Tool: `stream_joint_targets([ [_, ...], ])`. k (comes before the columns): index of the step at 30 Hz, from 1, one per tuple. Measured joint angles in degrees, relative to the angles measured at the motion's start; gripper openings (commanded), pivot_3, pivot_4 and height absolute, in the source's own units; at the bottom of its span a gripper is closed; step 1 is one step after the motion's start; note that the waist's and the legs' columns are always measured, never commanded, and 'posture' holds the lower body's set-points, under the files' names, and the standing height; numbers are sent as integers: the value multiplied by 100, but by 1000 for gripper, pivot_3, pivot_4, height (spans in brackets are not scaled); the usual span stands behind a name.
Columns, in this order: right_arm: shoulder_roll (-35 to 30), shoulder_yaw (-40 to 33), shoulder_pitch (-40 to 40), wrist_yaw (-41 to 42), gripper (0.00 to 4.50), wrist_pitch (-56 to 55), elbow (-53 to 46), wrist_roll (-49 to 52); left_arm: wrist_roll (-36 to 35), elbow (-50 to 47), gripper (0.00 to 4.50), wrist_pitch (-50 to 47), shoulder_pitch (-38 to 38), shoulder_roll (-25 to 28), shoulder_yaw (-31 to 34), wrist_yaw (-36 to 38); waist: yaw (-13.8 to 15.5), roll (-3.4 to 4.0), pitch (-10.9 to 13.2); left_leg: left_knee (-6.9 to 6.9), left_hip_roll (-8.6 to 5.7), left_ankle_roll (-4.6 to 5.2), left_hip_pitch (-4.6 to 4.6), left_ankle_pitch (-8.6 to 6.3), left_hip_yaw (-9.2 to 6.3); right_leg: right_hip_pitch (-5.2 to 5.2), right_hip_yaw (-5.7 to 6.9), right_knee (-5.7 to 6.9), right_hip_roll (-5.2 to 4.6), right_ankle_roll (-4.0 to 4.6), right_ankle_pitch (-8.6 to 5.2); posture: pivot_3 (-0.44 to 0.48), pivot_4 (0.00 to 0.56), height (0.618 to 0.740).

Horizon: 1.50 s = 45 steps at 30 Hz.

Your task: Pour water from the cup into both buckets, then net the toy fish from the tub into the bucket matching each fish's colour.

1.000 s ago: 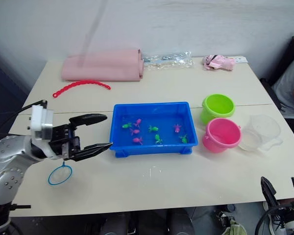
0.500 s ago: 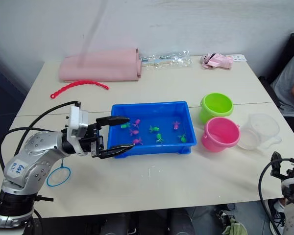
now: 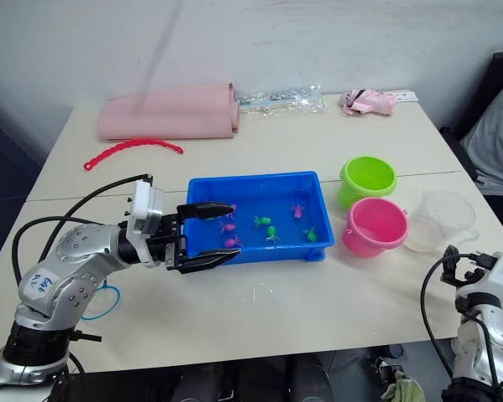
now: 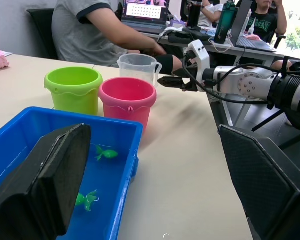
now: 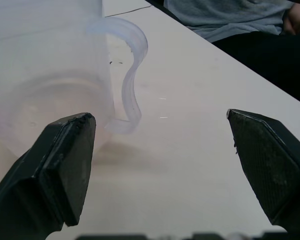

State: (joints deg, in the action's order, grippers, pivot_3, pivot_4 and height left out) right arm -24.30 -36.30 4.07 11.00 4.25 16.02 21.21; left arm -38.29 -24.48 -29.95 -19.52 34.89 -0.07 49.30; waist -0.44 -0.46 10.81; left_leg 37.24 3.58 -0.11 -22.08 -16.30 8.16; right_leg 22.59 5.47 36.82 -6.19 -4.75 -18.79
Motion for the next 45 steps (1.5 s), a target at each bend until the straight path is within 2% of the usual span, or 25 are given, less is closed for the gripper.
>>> stream_joint_targets([
  [15, -404, 7, 1099, -173, 4500, -452, 1608, -90, 45, -7, 4387, 20, 38, -9, 4, -18, -118, 0, 0, 3, 4, 0, 5, 0, 19, 6, -61, 3, 9, 0, 0, 0, 150, 740],
  [23, -532, 64, 1544, 158, 4500, -756, 2504, -82, 55, -7, 4387, 51, 40, -11, 4, -39, -121, 0, 0, 3, 8, -1, 9, 0, 28, 7, -74, 3, 19, 0, 0, 0, 150, 740],
  [29, -649, 158, 1713, 573, 4500, -994, 2830, -75, 71, -7, 4387, 77, 40, -11, 4, -42, -138, 0, 0, 2, 11, -4, 15, -1, 37, 9, -86, 3, 30, 0, 0, 0, 150, 740],
  [30, -650, 172, 1722, 630, 3934, -1051, 2860, -72, 72, -8, 4500, 85, 47, -10, 4, -43, -136, 0, 0, 2, 12, -5, 16, -1, 37, 9, -87, 4, 31, 0, 0, 0, 150, 740],
  [31, -651, 201, 1744, 699, 3710, -1094, 2908, -70, 73, -8, 4500, 112, 78, -10, 5, -44, -137, 0, 0, 1, 12, -6, 18, -2, 39, 9, -89, 3, 31, 0, 0, 0, 150, 740],
  [33, -651, 235, 1756, 809, 2655, -1178, 2959, -67, 79, -8, 4500, 125, 152, -10, 5, -45, -134, 0, 0, 1, 13, -6, 19, -2, 42, 9, -91, 3, 31, 0, 0, 0, 150, 740],
  [34, -651, 237, 1757, 844, 2329, -1189, 2962, -65, 80, -7, 4500, 126, 178, -10, 4, -46, -132, 0, 0, 1, 14, -6, 19, -2, 42, 9, -92, 3, 31, 0, 0, 0, 150, 740],
  [39, -651, 238, 1753, 1008, 55, -1327, 2973, -27, 136, -2, 4500, 198, 222, -12, 5, -47, -112, -1, 1, 2, 15, -6, 18, -2, 41, 9, -92, 3, 29, 0, 0, 0, 150, 740],
  [45, -740, 219, 1537, 1141, 55, -1395, 2813, 72, 191, 61, 4500, 308, 221, -25, 5, -17, -118, 0, 1, -2, 15, -7, 18, -3, 42, 10, -92, 1, 29, 0, 0, 0, 150, 740],
])
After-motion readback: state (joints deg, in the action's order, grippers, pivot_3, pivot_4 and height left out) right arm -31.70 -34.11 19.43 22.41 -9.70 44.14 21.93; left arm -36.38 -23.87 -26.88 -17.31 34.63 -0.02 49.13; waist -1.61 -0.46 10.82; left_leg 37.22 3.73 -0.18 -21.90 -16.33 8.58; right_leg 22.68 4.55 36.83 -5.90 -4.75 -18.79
